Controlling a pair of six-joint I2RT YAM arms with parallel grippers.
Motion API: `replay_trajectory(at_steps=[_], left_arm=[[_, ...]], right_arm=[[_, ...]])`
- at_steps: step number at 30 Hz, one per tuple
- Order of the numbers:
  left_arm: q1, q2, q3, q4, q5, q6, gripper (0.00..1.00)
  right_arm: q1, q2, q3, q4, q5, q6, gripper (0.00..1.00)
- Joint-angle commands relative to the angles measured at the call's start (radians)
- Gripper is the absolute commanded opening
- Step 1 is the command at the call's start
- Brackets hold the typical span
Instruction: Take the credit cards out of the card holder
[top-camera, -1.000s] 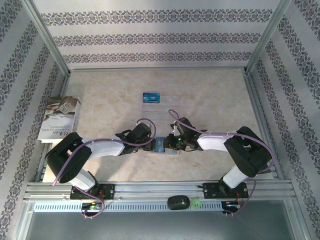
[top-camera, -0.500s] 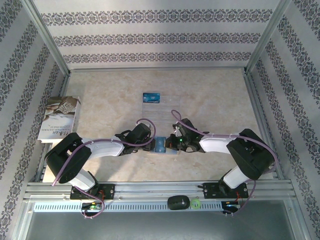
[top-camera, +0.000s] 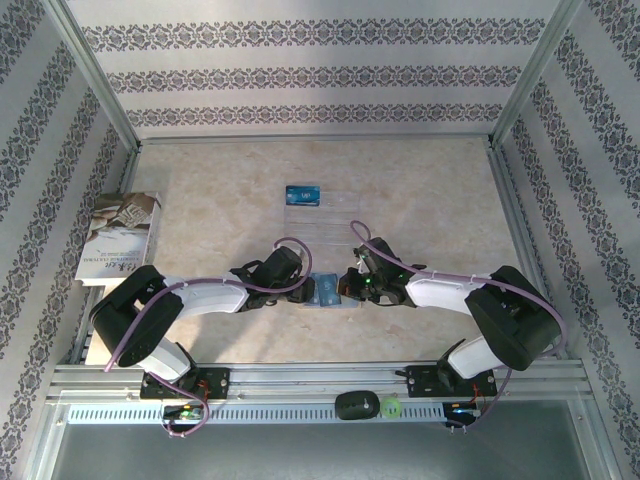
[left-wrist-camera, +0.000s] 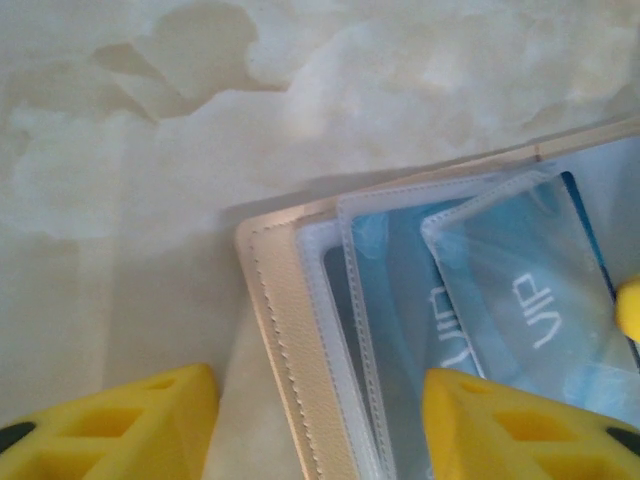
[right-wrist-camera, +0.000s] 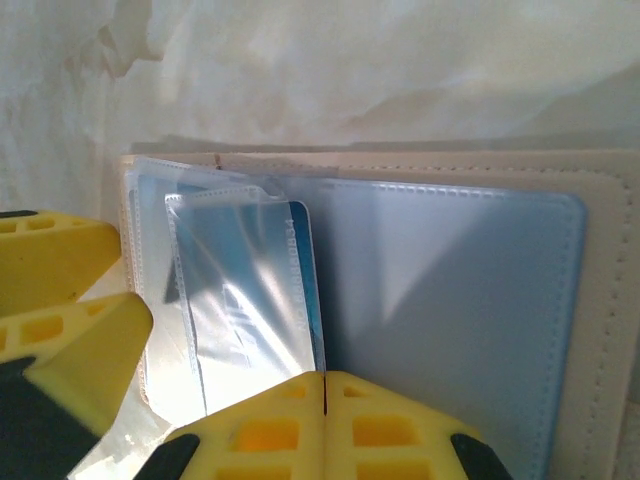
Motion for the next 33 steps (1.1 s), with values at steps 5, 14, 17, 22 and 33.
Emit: replay_trajectory(at_steps=[5,14,17,22,33], left_arm=[[-0.006,-0.061,-0.049,-0.071,0.024,0.005,0.73],[-0.012,0.019,-0.032,-0.097,0.014,0.005,0.71],[-0.012,0.041,-0.032,-0.099,0.013,0.0,0.6],[-0.012,0.047,-0.037,-0.097,0.014,0.0,0.55],[-0.011,0.057,-0.046,-0.089,0.019,-0.002,0.52]], right_arm=[[0.044,0.021,0.049,0.007,-0.033,-0.047,0.0],[0.075,0.053,0.068,0.004,-0.026,-0.052,0.08],[0.073,0.045,0.065,-0.015,-0.011,-0.057,0.18],[0.066,0.042,0.062,-0.024,-0.013,-0.059,0.23],[0.053,0.088,0.079,0.028,-0.075,-0.045,0.24]])
